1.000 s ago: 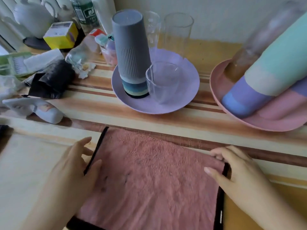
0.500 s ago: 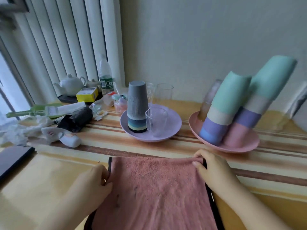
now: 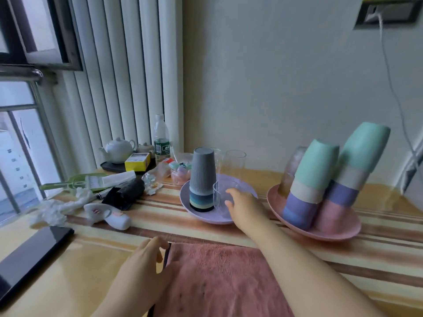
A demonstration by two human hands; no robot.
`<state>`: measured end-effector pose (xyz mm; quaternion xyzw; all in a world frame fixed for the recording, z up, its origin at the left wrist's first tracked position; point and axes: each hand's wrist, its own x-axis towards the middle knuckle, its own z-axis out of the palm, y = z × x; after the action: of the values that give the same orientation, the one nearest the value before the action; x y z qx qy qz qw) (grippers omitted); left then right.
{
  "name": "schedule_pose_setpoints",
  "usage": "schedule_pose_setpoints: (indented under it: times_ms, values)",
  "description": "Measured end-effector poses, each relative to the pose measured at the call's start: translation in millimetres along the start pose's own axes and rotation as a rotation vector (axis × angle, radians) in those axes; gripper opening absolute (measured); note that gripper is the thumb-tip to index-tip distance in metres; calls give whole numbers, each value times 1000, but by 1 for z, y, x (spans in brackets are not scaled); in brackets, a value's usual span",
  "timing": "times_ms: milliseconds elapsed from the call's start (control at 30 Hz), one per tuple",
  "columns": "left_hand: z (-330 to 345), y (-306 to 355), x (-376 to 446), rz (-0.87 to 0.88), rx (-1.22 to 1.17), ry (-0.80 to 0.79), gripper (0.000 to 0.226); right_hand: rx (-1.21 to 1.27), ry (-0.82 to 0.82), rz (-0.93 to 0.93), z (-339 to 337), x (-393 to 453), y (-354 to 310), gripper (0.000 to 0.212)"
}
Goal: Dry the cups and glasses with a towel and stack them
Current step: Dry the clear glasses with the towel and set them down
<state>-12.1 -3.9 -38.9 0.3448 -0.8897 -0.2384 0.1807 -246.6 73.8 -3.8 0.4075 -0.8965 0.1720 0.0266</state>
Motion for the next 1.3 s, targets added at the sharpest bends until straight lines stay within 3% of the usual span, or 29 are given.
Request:
schedule_pose_setpoints:
  times_ms: [133,333,500,600,733,767,833,900,967,1067,1133,1300]
  values:
    - [1,-1,14,51,-112,64,31,183,51,31,13,14,5,15]
    - [14,14,45,98,-310,69,35,354,197,-72,-18,-12,18,12]
    - [16,47,59,122,-649,-112,71,503,51,-163,-52,-50,9,26]
    - [15,61,55,175,-787,-194,63,543,-30,-209,-47,-67,-4,22]
    - [14,47,44,109,-900,-112,56,670,-68,-214,-41,-80,-7,26]
    - [13,41,41,66,-900,-92,59,624,-36,-148,-39,-79,3,30]
    - [12,28,37,15,-899,-101,81,302,13,68,-32,-80,33,44]
    - [12,21,31,-4,-880,-136,96,-17,-115,260,-22,-88,62,59]
    - [14,21,25,-7,-866,-168,89,-64,-292,337,-10,-100,75,64]
    - [19,27,17,-17,-866,-163,65,116,-239,329,1,-107,87,37]
    - [21,32,15,-19,-847,-162,62,287,-154,306,1,-108,95,33]
    - [30,51,25,-4,-901,-188,69,1297,200,486,-49,-106,90,13]
